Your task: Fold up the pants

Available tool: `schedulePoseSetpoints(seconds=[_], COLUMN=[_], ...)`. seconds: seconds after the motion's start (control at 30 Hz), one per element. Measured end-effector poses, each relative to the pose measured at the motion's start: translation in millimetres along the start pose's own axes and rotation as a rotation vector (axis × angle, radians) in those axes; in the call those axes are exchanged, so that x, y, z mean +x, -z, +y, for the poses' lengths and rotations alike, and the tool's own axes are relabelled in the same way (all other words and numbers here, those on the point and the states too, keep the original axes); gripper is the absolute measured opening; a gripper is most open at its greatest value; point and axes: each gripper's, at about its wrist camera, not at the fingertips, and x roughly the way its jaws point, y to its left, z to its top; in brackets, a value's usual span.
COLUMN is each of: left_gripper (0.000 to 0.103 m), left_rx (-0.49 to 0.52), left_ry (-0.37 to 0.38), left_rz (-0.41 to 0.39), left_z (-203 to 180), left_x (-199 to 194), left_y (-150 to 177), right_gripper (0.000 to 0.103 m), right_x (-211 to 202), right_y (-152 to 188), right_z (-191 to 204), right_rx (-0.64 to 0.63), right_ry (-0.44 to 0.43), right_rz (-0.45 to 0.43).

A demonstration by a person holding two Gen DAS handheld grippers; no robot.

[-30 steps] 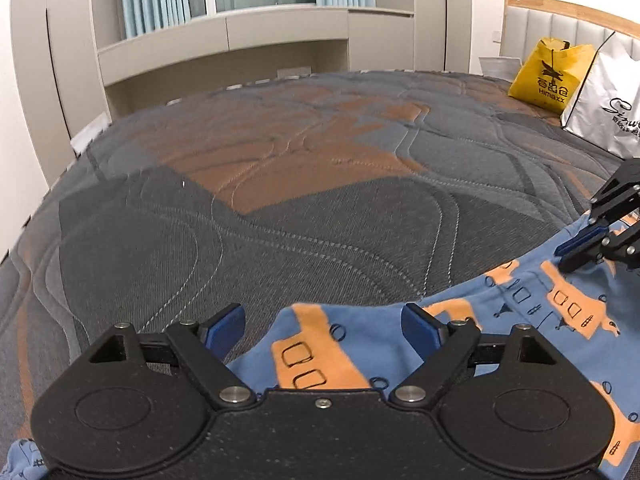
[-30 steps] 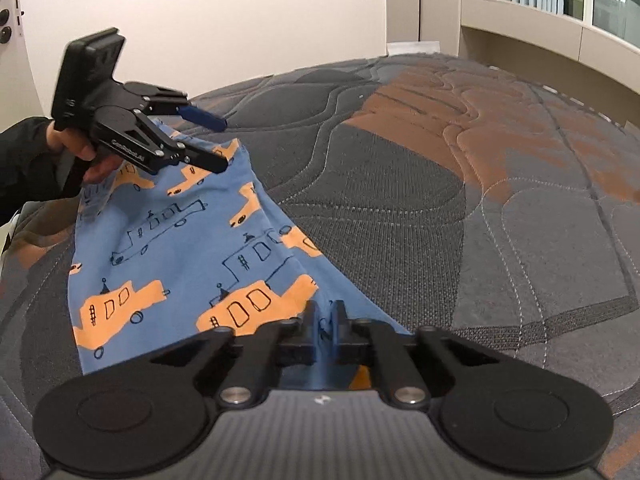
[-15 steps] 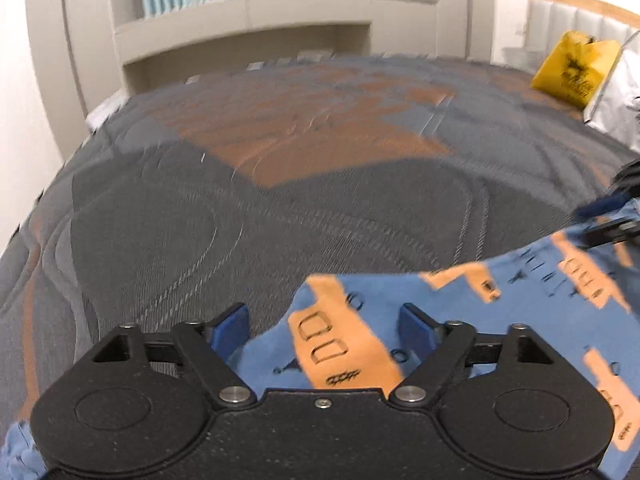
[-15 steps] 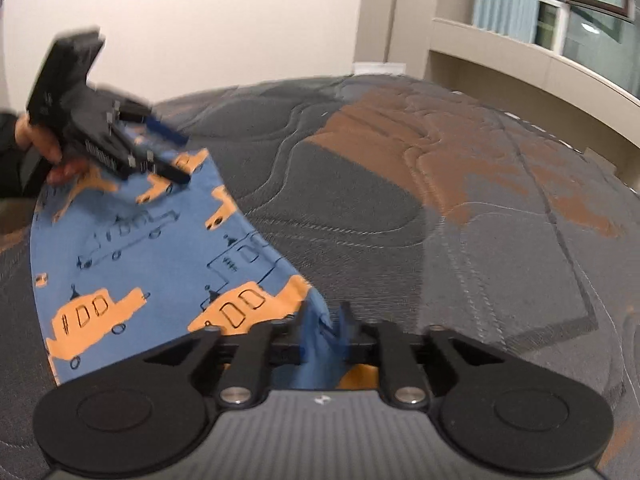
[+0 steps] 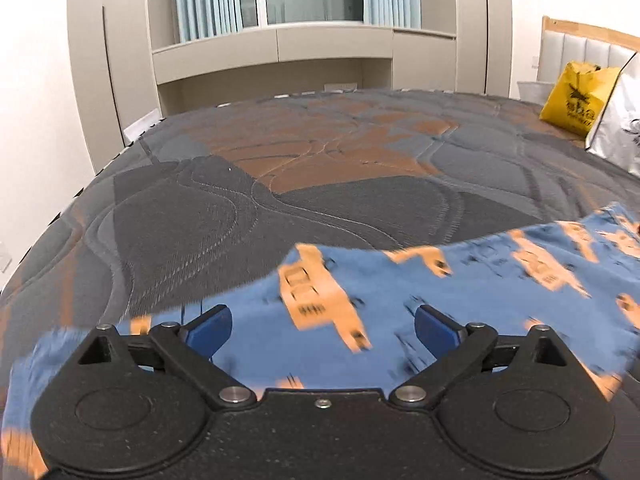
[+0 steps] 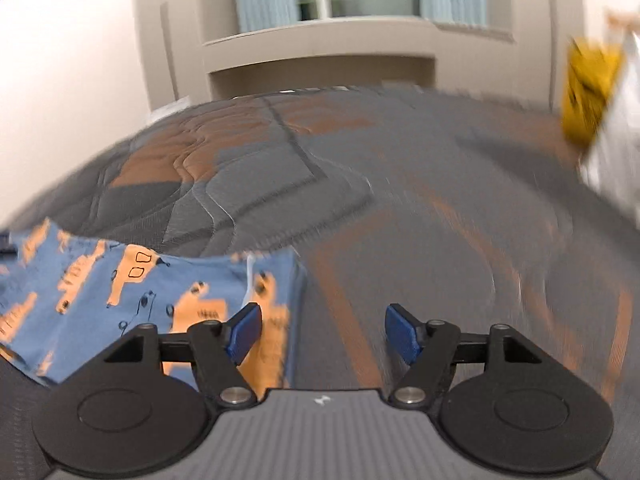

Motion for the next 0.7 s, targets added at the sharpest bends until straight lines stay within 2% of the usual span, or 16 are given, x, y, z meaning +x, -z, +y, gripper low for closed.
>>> schedulePoseSetpoints(seconds=[0.07, 0.13, 0.17, 0.2, 0.3, 0.37, 0.4, 0.43, 0.5, 0.53, 0.57, 0.63, 0.7], left_gripper=[0.099, 0.099, 0.099, 0.099, 0.099, 0.099, 0.099, 0.099, 0.1, 0.101, 0.101, 0.102, 0.102], left_rx=[-0.017, -0.027, -0.03, -0.036, -0.085, -0.13, -0.153, -0.176, -0.219, -0.242, -0.258, -0.296, -0.343], left_ry=[-0.008, -0.041, -0.066, -0.083, -0.125, -0.129, -0.133, -0.142, -0.169, -0.186, -0.202, -0.244, -0.274], left_rz=[0.001, 0.007, 0.011, 0.013, -0.005, -0.035, -0.053, -0.072, -0.106, -0.12, -0.126, -0.129, -0.123], left_z=[-6, -8, -8, -7, 2, 10, 14, 19, 28, 34, 40, 56, 73], left_x=[-17, -28, -33, -39, -60, -76, -85, -94, -112, -122, -128, -139, -144], left_y=[12, 23, 27, 32, 42, 48, 51, 54, 61, 66, 70, 80, 87], right_gripper=[0.067, 0.029, 0.018, 0.012, 0.01, 0.01, 0.016, 0.032, 0.05, 0.056, 0.059, 0.082, 0.091], right_x=[-4, -6, -8, -11, -18, -17, -17, -15, -18, -21, -26, -35, -39], right_y=[9, 15, 17, 17, 14, 13, 15, 16, 17, 18, 18, 20, 22], right_z=[-10, -10, -7, -2, 17, 20, 21, 23, 29, 33, 36, 46, 67], right_rx=[0.055, 0.058, 0.048, 0.029, -0.071, -0.077, -0.084, -0.097, -0.124, -0.122, -0.119, -0.107, -0.118], right_ry=[-0.052, -0.078, -0.099, -0.119, -0.05, -0.039, -0.026, -0.007, 0.074, 0.1, 0.1, 0.064, 0.007], right_rz=[-0.002, -0.003, -0.008, -0.008, -0.009, -0.003, -0.002, -0.005, -0.024, -0.033, -0.043, -0.077, -0.1])
